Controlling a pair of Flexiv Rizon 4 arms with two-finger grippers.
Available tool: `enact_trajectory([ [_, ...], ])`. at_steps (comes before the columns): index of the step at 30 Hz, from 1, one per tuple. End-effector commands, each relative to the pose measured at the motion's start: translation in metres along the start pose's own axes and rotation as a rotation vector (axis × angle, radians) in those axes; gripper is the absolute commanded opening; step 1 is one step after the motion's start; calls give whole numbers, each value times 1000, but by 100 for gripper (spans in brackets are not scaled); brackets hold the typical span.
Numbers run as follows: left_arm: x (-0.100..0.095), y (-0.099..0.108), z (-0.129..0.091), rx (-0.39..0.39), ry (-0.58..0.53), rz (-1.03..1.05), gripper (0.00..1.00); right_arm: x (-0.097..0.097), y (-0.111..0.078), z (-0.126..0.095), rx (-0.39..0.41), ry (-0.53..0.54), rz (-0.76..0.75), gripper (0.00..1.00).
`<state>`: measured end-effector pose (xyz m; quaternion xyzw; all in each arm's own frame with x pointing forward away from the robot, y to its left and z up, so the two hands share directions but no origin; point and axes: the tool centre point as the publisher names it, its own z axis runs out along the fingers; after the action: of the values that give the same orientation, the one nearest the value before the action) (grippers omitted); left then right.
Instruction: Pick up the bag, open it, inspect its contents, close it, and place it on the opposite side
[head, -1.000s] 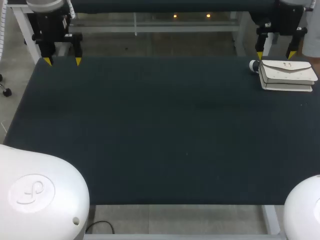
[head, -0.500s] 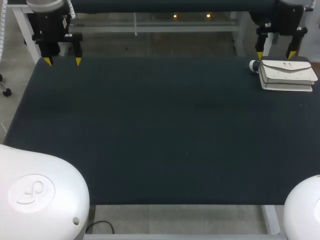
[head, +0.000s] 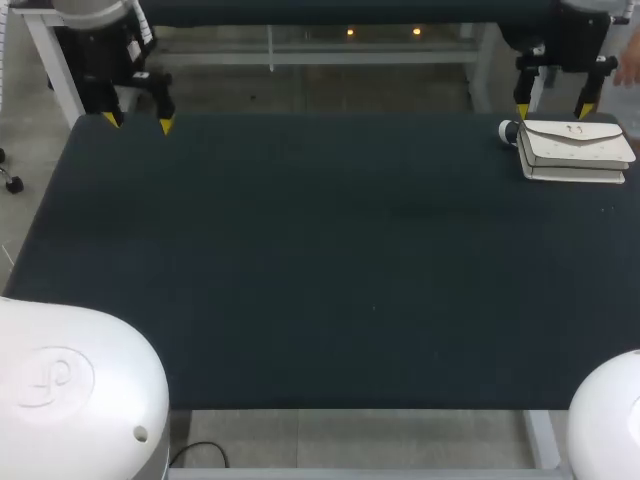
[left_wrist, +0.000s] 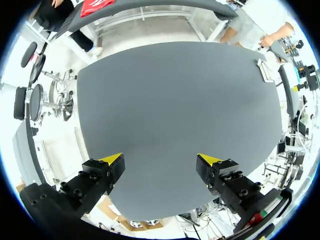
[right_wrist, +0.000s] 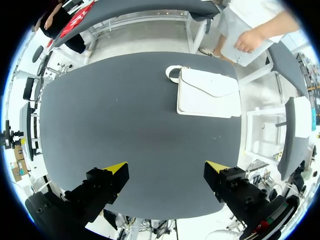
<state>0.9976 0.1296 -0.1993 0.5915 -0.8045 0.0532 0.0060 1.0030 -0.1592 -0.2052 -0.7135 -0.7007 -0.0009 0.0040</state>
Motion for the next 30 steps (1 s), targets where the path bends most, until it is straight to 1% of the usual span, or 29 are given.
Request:
enact_trajectory([
  [1, -2, 14, 4, 130, 47, 110, 100, -17, 6, 7, 9, 35, 10, 100],
  [5, 1, 16, 7, 174, 67, 202, 100, -34, 12, 13, 9, 47, 36, 100],
  [7, 3, 17, 9, 189, 73, 242, 100, -41, 14, 16, 9, 70, 45, 100],
  [11, 11, 17, 15, 230, 88, 347, 100, -58, 19, 22, -4, 77, 80, 100],
  [15, 17, 17, 25, 275, 127, 471, 100, -72, 24, 29, -9, 91, 101, 100],
  [20, 24, 15, 36, 317, 196, 632, 100, -86, 27, 37, -9, 112, 128, 100],
  [28, 36, 13, 49, 359, 263, 855, 100, -103, 33, 49, -2, 145, 153, 100],
  [30, 39, 12, 52, 365, 262, 889, 100, -106, 34, 52, 0, 149, 157, 100],
])
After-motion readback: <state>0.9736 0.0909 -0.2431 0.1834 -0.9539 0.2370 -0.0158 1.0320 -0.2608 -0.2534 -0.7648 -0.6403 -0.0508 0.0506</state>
